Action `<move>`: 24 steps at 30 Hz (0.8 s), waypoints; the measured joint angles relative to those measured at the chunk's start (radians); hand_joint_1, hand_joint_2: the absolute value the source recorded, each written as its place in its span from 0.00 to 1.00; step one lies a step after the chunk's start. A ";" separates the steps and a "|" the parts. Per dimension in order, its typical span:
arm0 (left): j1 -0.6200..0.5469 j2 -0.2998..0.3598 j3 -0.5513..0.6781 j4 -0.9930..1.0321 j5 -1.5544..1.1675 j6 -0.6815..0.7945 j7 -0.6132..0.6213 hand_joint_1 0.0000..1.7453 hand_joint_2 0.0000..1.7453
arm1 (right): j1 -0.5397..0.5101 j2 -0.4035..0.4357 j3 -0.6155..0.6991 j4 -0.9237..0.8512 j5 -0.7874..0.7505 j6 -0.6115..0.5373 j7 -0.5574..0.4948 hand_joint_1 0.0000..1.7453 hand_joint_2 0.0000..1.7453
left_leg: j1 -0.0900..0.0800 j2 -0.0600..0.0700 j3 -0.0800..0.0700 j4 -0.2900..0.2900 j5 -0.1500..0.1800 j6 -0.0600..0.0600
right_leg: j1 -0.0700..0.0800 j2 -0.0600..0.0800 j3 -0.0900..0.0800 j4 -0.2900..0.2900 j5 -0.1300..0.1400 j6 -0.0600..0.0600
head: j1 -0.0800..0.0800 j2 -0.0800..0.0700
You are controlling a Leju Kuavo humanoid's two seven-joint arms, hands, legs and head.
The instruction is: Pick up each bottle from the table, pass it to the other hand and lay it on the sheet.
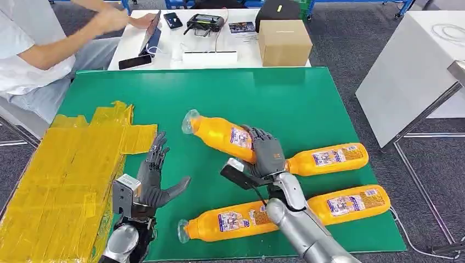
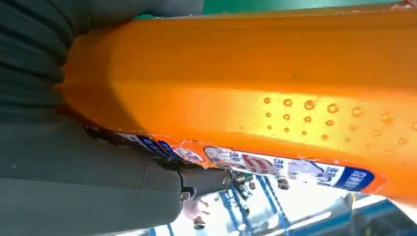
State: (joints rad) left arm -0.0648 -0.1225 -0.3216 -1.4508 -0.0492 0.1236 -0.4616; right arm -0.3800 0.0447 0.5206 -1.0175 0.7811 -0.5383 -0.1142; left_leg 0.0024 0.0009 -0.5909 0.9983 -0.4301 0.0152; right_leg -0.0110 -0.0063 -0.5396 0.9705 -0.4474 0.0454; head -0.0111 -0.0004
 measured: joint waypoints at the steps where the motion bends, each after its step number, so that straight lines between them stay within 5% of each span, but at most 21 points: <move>1: 0.000 0.000 0.000 0.000 0.000 0.000 0.000 0.00 1.00 | 0.011 0.007 -0.019 -0.018 -0.045 0.001 -0.029 1.00 1.00 | 0.000 0.000 0.000 0.000 0.000 0.000 | 0.000 0.000 0.000 0.000 0.000 0.000 | 0.000 0.000; 8: -0.033 0.016 -0.045 0.005 -0.014 -0.023 0.024 0.00 1.00 | 0.067 0.045 -0.088 -0.100 -0.389 0.246 -0.185 1.00 1.00 | 0.000 0.000 0.000 0.000 0.000 0.000 | 0.000 0.000 -0.001 0.000 0.000 0.000 | 0.000 0.000; 24: -0.099 0.035 -0.100 0.013 0.010 -0.064 0.042 0.00 1.00 | 0.115 0.083 -0.065 -0.138 -0.566 0.504 -0.244 1.00 1.00 | 0.000 0.000 0.000 0.000 0.000 0.000 | 0.000 0.000 -0.001 0.000 0.000 0.000 | 0.000 0.000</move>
State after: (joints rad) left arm -0.1640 -0.0870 -0.4219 -1.4374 -0.0389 0.0591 -0.4200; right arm -0.2651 0.1274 0.4559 -1.1555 0.2155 -0.0340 -0.3578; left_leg 0.0026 0.0013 -0.5912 0.9981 -0.4302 0.0151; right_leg -0.0109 -0.0062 -0.5405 0.9706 -0.4475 0.0453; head -0.0114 -0.0004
